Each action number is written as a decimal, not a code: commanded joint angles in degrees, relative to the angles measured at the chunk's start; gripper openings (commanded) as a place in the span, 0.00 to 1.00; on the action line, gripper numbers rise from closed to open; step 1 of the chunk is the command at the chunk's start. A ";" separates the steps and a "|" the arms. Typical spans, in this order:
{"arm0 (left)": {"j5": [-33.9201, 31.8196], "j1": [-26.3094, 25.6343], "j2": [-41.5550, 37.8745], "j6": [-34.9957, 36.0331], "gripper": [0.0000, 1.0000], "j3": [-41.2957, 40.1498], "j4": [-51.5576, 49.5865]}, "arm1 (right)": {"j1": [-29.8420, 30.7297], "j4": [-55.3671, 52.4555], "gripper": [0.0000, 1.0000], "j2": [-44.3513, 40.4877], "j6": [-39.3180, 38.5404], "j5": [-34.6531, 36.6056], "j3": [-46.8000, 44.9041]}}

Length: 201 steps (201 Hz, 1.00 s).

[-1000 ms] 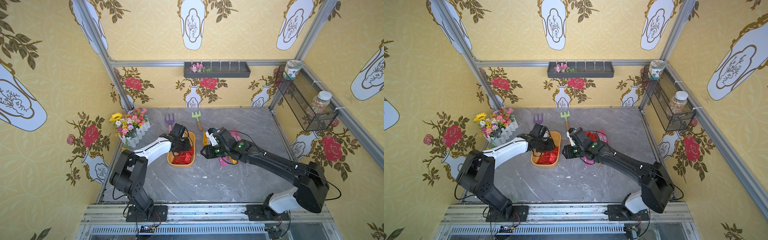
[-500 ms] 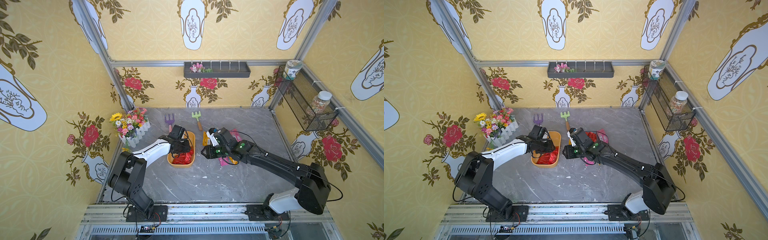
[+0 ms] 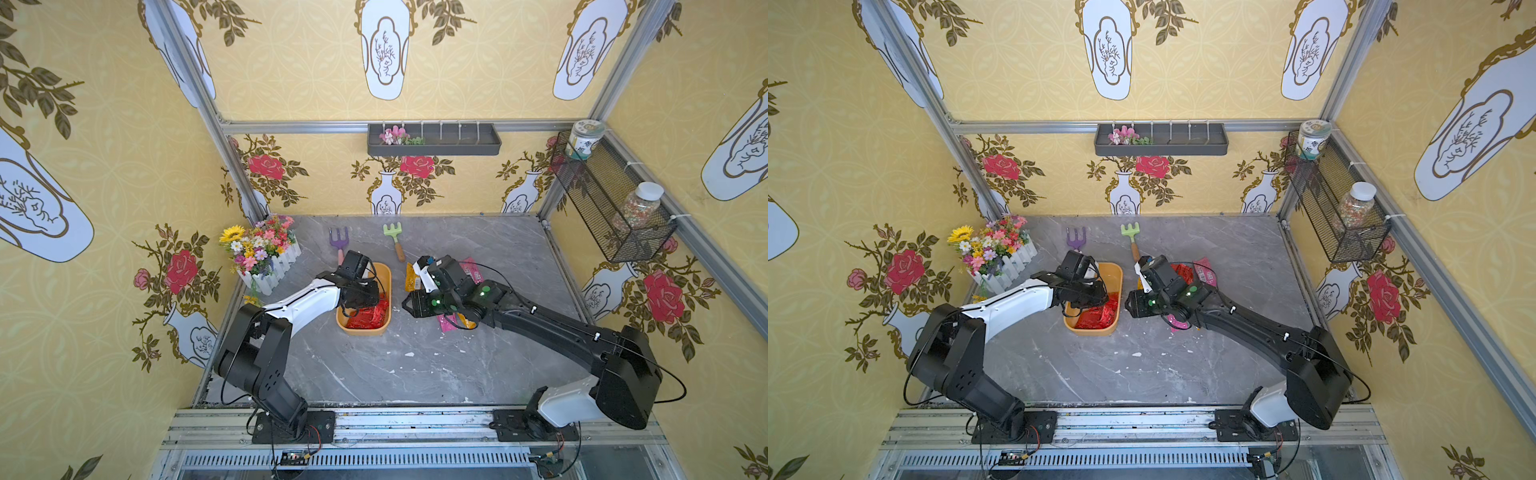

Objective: Take the tea bags out of the storage box
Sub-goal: Pick up the tea bag from the storage box.

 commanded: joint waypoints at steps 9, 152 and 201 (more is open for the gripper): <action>-0.92 0.00 0.50 1.52 0.19 0.55 -1.37 | 0.08 2.62 0.53 -0.34 0.28 0.20 0.06; -2.65 0.00 -1.78 1.22 0.00 4.82 -5.64 | -0.03 2.53 0.53 -0.94 0.25 0.04 -0.26; -4.31 0.00 -5.18 0.35 0.00 9.49 -10.04 | -0.04 2.32 0.53 -1.99 -0.01 0.68 -0.32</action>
